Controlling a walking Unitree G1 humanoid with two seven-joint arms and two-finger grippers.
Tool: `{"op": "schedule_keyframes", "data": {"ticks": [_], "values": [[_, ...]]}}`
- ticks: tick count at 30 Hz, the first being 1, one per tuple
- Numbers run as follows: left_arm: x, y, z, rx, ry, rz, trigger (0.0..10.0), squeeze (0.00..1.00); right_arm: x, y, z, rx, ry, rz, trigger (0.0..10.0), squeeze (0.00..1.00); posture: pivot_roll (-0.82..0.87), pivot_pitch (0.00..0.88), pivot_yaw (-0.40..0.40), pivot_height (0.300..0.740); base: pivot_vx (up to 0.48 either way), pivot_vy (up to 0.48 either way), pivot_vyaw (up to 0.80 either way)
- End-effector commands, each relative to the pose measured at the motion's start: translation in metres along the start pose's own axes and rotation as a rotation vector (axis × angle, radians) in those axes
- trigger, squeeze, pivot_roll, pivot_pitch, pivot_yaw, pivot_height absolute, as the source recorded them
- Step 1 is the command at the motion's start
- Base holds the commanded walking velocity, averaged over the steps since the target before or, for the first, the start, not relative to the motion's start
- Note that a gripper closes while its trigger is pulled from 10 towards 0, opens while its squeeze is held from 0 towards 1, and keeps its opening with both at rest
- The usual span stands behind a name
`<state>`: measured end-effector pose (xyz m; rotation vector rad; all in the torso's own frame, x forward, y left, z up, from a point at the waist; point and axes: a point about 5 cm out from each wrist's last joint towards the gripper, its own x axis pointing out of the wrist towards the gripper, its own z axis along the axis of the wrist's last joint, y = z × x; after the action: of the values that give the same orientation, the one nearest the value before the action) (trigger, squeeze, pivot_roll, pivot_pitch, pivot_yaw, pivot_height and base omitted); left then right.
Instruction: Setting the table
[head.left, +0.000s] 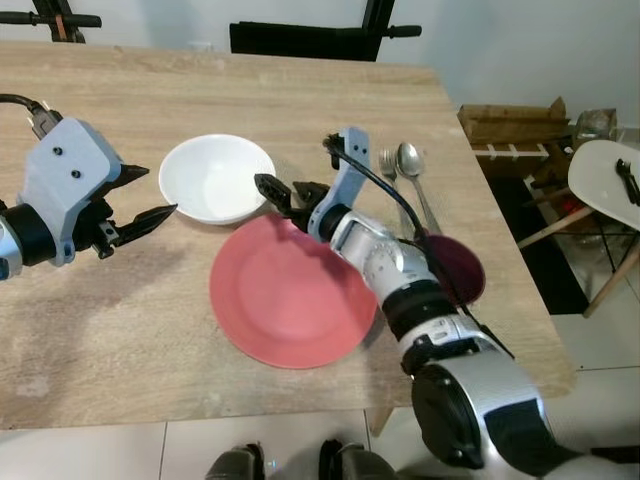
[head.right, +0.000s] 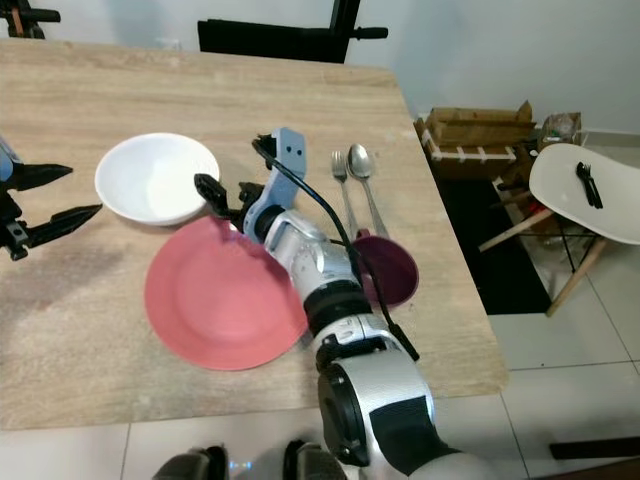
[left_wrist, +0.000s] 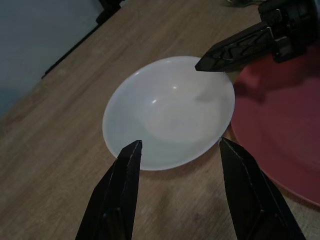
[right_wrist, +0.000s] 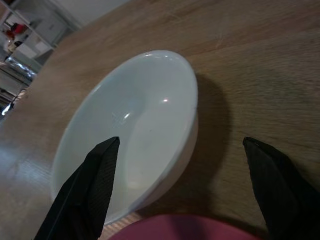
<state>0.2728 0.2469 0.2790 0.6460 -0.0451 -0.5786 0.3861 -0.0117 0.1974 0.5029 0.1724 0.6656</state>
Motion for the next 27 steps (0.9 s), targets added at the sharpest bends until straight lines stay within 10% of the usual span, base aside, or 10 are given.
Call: {"op": "schedule_keyframes", "data": {"ticks": [1,2,14,15,18,19,20,27], "values": [[-0.001,-0.003,0.005,0.013,-0.004,-0.013,10.0,0.0,0.001,0.0,-0.004,-0.005,0.017,-0.013,10.0,1.0,0.22,0.161,-0.049,0.74,0.0,0.0,0.0],[-0.003,-0.002,0.006,0.008,-0.006,-0.007,10.0,0.0,0.002,0.0,-0.005,0.0,0.022,-0.014,10.0,0.0,0.23,0.164,-0.054,0.74,0.0,0.0,0.0],[-0.008,-0.008,0.005,-0.022,-0.006,0.032,10.0,0.0,0.012,0.022,-0.021,0.123,0.079,0.086,10.0,0.0,0.26,0.162,-0.072,0.74,0.0,0.0,0.0],[-0.009,-0.008,0.005,-0.023,-0.006,0.034,10.0,0.0,0.013,0.023,-0.022,0.129,0.084,0.088,6.3,0.0,0.26,0.162,-0.072,0.74,0.0,0.0,0.0],[-0.009,-0.009,0.005,-0.026,-0.004,0.039,10.0,0.0,0.013,0.025,-0.025,0.125,0.093,0.09,6.3,0.0,0.27,0.161,-0.075,0.74,0.0,0.0,0.0],[-0.01,-0.01,0.004,-0.031,-0.003,0.046,10.0,0.0,0.013,0.026,-0.028,0.121,0.103,0.09,1.3,0.0,0.27,0.161,-0.077,0.74,0.0,0.0,0.0],[-0.011,-0.011,0.004,-0.034,-0.001,0.051,10.0,0.0,0.013,0.026,-0.031,0.117,0.11,0.091,0.0,0.0,0.28,0.16,-0.079,0.74,0.0,0.0,0.0],[-0.012,-0.015,0.001,-0.048,0.006,0.067,10.0,0.0,0.013,0.026,-0.035,0.115,0.123,0.096,0.0,0.0,0.28,0.157,-0.078,0.74,0.0,0.0,0.0]]}}
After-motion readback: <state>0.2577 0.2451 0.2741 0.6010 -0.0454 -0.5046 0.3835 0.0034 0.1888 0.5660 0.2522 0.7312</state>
